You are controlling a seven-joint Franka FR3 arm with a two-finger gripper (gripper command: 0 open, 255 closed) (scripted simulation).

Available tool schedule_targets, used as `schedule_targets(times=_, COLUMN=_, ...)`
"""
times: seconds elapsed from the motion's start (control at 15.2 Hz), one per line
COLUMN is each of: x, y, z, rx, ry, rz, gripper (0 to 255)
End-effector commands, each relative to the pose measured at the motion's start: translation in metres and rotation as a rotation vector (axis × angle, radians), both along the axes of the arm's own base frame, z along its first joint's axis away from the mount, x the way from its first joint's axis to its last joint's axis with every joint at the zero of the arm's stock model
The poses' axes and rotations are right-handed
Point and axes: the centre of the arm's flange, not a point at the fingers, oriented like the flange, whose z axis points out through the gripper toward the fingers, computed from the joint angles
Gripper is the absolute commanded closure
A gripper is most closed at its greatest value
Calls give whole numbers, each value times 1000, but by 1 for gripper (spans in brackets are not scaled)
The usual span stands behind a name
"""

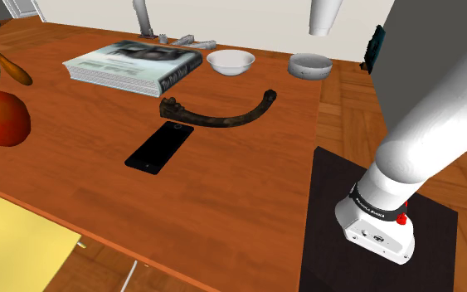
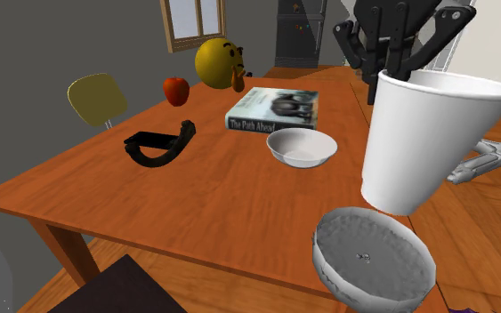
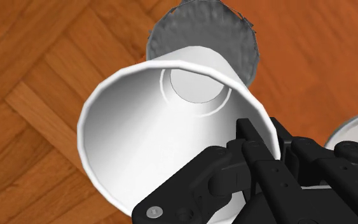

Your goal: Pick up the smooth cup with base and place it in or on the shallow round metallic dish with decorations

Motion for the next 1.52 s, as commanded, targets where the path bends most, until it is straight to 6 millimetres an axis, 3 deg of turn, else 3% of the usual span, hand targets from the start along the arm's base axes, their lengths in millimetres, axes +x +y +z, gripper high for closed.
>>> schedule_targets(times=0.0, x=0, y=-1, z=-10, rx=-1, ry=-1, rz=0, gripper=255)
schedule_targets(times=1.12, x=0, y=-1, z=-99, rx=-1, ry=-1, rz=0, gripper=255)
schedule_targets(times=1.45, x=0, y=-1, z=-99, rx=-1, ry=-1, rz=0, gripper=255)
